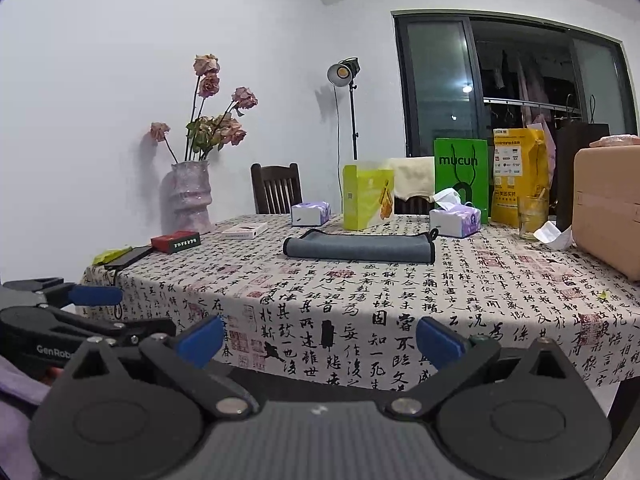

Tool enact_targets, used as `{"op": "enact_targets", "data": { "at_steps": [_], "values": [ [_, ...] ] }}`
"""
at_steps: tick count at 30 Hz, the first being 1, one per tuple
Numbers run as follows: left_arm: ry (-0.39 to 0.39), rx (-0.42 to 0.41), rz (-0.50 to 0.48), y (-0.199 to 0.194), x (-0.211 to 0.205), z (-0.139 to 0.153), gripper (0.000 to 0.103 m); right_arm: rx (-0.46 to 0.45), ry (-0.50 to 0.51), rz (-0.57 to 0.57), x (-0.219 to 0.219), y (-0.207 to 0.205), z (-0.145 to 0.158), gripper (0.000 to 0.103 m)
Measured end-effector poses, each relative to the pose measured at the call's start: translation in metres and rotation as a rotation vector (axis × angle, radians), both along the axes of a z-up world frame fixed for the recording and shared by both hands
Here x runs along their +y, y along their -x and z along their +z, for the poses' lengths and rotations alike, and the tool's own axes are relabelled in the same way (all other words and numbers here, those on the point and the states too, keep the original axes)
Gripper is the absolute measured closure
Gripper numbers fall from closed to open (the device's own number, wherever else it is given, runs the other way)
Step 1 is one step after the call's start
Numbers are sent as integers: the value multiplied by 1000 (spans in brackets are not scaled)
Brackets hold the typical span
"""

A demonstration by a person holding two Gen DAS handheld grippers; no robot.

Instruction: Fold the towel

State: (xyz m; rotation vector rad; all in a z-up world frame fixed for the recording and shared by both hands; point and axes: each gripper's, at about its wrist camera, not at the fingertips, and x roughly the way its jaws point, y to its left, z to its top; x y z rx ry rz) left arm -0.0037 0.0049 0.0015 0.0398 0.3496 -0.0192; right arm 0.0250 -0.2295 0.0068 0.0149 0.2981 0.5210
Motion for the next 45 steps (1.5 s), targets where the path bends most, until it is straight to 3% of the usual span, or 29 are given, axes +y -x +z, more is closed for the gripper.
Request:
{"op": "enact_targets", "data": {
  "at_steps": [45],
  "values": [
    [-2, -8, 6, 0, 0, 2, 0, 5, 1, 6, 2, -1, -4, 0]
  ]
}}
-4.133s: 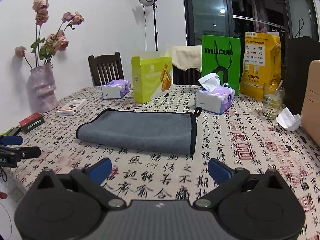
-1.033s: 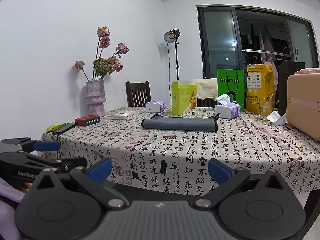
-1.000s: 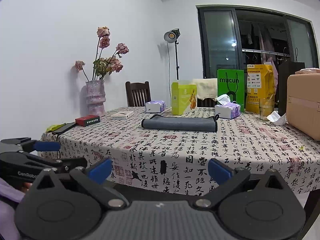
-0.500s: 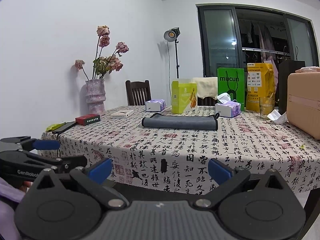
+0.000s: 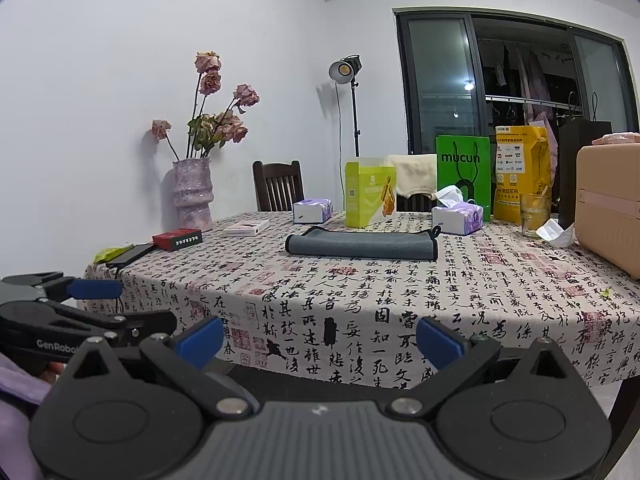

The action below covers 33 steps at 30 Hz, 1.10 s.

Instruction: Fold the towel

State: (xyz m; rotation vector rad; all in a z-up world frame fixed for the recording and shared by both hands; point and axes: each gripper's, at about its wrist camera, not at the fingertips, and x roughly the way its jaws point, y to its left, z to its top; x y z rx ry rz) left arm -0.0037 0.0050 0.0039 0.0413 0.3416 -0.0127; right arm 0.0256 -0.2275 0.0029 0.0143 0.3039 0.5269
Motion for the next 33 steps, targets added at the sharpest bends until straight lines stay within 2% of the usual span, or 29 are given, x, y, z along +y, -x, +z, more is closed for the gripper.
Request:
{"op": "enact_targets", "data": {
  "at_steps": [33],
  "values": [
    [-4, -6, 9, 0, 3, 4, 0, 8, -3, -2, 2, 1, -2, 0]
  ]
}}
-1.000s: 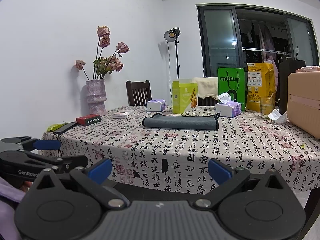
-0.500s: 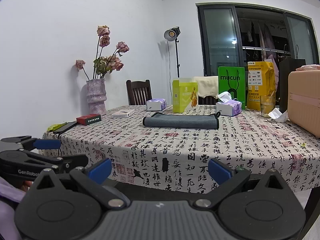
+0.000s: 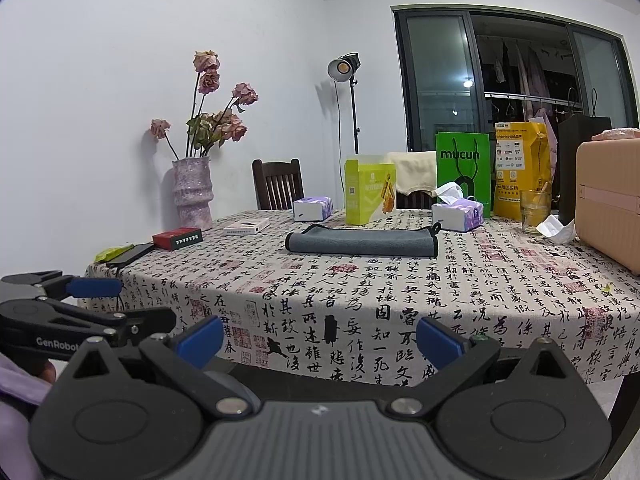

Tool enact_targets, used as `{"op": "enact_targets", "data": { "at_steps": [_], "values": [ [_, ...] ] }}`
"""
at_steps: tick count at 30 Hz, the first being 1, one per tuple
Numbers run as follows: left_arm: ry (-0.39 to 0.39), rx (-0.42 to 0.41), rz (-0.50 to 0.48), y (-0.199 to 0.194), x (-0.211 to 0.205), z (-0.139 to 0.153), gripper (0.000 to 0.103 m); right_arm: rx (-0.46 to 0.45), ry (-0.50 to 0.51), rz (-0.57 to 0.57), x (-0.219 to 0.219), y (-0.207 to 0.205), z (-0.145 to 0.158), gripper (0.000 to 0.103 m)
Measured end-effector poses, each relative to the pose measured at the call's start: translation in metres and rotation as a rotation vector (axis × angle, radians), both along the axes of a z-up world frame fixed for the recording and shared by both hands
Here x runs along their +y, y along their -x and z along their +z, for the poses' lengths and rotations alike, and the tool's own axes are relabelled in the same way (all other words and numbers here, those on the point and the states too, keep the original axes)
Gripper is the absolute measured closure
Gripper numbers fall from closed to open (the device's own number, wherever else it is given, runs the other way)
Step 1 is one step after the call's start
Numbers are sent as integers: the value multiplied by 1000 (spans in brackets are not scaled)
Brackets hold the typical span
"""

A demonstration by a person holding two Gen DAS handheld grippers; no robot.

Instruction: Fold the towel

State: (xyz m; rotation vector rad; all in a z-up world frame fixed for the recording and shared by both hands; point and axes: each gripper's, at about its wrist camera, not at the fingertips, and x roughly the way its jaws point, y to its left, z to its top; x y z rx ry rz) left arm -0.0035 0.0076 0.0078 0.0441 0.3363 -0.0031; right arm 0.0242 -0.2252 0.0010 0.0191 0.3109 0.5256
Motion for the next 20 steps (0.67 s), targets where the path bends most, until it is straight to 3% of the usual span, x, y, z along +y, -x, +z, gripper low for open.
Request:
{"op": "enact_targets", "data": {
  "at_steps": [20],
  "values": [
    [-8, -8, -3, 0, -2, 2, 0, 1, 2, 2, 0, 0, 1, 0]
  ]
}}
